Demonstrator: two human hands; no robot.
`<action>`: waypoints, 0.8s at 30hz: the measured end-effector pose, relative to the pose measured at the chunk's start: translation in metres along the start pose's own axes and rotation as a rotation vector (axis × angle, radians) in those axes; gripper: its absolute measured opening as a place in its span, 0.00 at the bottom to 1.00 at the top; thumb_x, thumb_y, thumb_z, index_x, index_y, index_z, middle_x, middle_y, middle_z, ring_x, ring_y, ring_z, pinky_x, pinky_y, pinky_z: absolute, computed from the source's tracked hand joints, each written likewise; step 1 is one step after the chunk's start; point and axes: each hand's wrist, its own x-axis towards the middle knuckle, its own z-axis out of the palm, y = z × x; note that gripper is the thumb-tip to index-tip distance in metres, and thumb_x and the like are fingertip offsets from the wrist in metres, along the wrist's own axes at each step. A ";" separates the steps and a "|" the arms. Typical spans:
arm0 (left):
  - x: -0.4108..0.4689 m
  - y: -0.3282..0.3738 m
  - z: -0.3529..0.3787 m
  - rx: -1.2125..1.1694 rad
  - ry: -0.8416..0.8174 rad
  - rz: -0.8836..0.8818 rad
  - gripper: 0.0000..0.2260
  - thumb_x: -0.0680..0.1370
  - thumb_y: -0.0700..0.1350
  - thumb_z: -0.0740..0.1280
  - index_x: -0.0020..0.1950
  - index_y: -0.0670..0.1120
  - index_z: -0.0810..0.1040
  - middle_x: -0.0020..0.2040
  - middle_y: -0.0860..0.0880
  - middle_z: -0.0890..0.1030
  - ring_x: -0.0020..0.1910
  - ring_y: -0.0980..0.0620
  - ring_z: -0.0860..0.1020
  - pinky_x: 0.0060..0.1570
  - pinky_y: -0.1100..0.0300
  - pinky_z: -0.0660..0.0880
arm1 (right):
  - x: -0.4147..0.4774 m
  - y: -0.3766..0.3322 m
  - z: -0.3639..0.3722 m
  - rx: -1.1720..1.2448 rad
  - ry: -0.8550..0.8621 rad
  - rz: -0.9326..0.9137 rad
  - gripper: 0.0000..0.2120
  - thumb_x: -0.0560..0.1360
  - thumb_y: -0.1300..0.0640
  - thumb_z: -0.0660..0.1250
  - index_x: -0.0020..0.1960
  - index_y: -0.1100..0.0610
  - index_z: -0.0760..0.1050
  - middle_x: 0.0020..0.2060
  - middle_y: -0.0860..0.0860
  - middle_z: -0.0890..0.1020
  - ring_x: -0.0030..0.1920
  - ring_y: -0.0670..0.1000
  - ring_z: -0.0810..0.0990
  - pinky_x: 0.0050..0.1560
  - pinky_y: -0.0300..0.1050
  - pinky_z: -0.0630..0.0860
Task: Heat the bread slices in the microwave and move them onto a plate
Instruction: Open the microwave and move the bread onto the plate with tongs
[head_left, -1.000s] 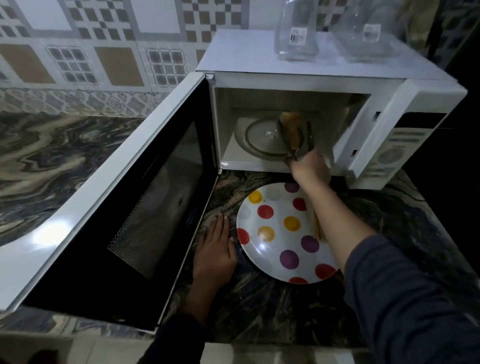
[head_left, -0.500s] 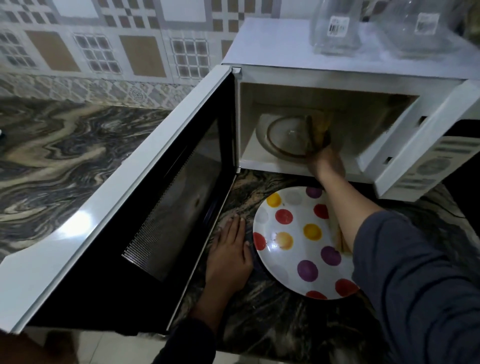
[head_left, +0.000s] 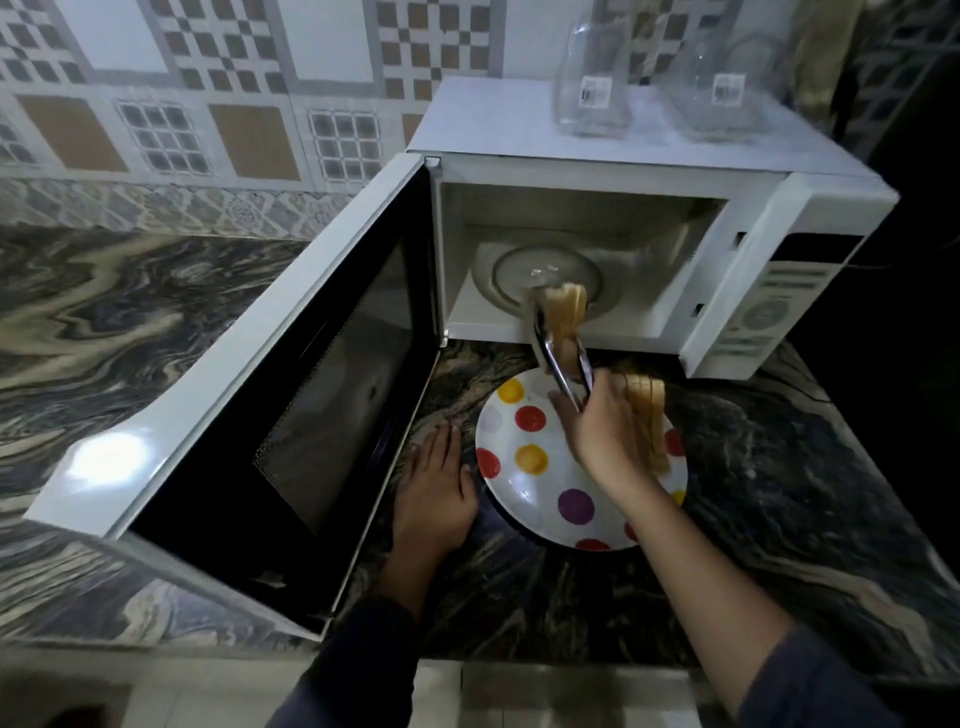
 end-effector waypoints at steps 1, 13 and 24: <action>0.000 0.000 -0.001 0.010 -0.003 0.001 0.36 0.69 0.55 0.36 0.75 0.46 0.56 0.76 0.49 0.58 0.75 0.53 0.55 0.73 0.59 0.46 | -0.015 0.008 0.003 -0.033 -0.005 -0.001 0.23 0.76 0.44 0.61 0.66 0.56 0.64 0.62 0.56 0.74 0.59 0.59 0.75 0.50 0.49 0.73; -0.002 -0.002 0.003 0.039 -0.025 0.019 0.37 0.69 0.55 0.35 0.74 0.42 0.58 0.75 0.45 0.60 0.75 0.50 0.57 0.73 0.56 0.47 | -0.072 0.053 -0.003 -0.112 -0.085 0.218 0.25 0.76 0.46 0.61 0.68 0.54 0.61 0.62 0.56 0.75 0.59 0.61 0.76 0.50 0.50 0.72; -0.001 -0.005 0.004 0.019 -0.016 0.025 0.37 0.69 0.56 0.35 0.74 0.42 0.58 0.76 0.46 0.59 0.75 0.51 0.56 0.73 0.57 0.47 | -0.063 0.050 -0.002 -0.094 -0.060 0.263 0.26 0.76 0.44 0.61 0.67 0.57 0.62 0.64 0.56 0.73 0.61 0.61 0.74 0.53 0.52 0.72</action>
